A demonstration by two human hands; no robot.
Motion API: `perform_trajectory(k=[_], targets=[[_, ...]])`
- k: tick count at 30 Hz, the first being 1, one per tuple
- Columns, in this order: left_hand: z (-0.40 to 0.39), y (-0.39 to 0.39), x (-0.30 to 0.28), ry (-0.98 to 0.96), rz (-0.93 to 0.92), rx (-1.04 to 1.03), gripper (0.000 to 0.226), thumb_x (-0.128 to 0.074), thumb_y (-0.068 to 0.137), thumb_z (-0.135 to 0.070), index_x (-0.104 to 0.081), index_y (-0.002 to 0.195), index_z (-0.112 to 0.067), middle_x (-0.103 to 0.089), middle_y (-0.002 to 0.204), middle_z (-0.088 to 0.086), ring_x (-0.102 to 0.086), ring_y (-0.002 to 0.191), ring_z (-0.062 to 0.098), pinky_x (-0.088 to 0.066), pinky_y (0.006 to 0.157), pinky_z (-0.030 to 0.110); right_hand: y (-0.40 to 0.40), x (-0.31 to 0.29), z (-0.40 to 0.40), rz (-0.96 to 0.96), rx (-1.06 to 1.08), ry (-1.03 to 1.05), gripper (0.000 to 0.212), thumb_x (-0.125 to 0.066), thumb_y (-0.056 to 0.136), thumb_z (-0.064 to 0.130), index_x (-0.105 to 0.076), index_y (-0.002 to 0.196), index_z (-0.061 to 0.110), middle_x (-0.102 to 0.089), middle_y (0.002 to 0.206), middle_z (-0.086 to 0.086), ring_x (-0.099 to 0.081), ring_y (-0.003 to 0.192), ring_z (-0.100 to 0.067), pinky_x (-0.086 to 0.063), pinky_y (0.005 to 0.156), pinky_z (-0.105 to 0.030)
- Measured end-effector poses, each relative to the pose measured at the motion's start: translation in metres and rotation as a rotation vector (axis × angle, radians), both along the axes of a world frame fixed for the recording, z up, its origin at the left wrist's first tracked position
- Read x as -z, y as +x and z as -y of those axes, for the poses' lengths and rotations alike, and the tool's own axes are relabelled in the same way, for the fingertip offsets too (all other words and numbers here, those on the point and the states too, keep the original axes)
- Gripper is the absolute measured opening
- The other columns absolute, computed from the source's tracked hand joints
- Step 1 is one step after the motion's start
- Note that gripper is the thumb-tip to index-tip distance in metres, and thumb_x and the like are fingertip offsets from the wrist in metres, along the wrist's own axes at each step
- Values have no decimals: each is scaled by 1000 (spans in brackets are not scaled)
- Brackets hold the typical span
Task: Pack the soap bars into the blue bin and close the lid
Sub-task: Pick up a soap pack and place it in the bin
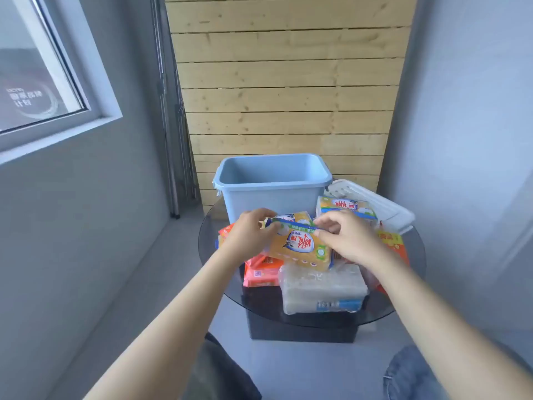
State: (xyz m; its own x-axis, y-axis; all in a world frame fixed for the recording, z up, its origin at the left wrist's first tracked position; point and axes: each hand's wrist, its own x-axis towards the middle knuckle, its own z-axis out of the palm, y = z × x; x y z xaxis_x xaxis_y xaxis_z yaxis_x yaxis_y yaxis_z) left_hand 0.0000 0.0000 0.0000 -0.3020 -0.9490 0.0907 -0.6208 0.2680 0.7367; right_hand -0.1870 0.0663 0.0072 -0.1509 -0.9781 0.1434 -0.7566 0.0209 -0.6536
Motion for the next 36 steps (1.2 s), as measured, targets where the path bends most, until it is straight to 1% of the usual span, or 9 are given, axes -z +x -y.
perform_trajectory(k=[5,9,13,16,18,23,27,32,36], targets=[[-16,2,6,66,18,-49,58,-60,86,-44,-43,137,-24,-58,123,7,-60,100,21,-53,75,30,3,1,-13,-70,36,89,46,-65,83,28,-56,126,18,-60,129,1,-59,111,-17,-49,92,-32],[-12,1,4,142,-33,-79,62,-64,83,-46,-44,136,-22,-61,117,8,-65,98,26,-52,74,30,1,3,-8,-69,71,127,48,-66,83,30,-54,128,19,-59,129,1,-58,113,-16,-47,86,-27],[-3,0,5,237,-195,-89,48,-71,79,-37,-59,118,-11,-69,106,7,-71,89,24,-59,79,40,5,3,1,67,95,73,50,-72,79,22,-56,126,18,-60,130,2,-56,117,-14,-44,84,-22],[3,2,4,214,-315,-97,26,-71,82,-27,-67,102,-11,-73,86,3,-68,57,5,-56,58,23,10,2,10,112,154,-6,49,-72,78,22,-57,124,21,-61,128,2,-56,116,-13,-38,70,-12],[5,2,1,153,-344,-143,15,-68,85,-25,-67,97,-17,-72,81,1,-57,41,-2,-48,46,16,11,-1,18,169,181,-55,47,-72,78,24,-57,122,24,-62,127,-1,-59,111,-16,-40,73,-18],[12,0,3,75,-378,-231,23,-65,85,-30,-64,105,-17,-75,92,4,-69,66,18,-56,60,29,15,-6,39,159,147,-116,37,-70,80,21,-62,116,22,-65,121,2,-62,104,-13,-46,83,-24],[21,-5,3,132,-357,-234,45,-66,85,-32,-56,124,-12,-71,102,5,-63,67,17,-51,56,24,13,-7,54,90,141,-87,37,-68,82,21,-62,118,21,-64,123,3,-62,104,-13,-48,89,-29],[30,-3,6,273,-272,-252,56,-63,84,-44,-49,130,-16,-65,113,8,-65,80,22,-58,75,38,12,-18,75,-225,50,162,51,-60,86,27,-47,134,15,-56,135,-6,-54,121,-24,-44,101,-41],[33,-2,2,453,-173,-181,55,-54,87,-52,-52,125,-13,-63,110,10,-68,89,26,-60,77,44,12,-37,86,-331,-45,367,44,-54,90,27,-50,130,10,-57,131,-7,-62,109,-27,-50,94,-41]])
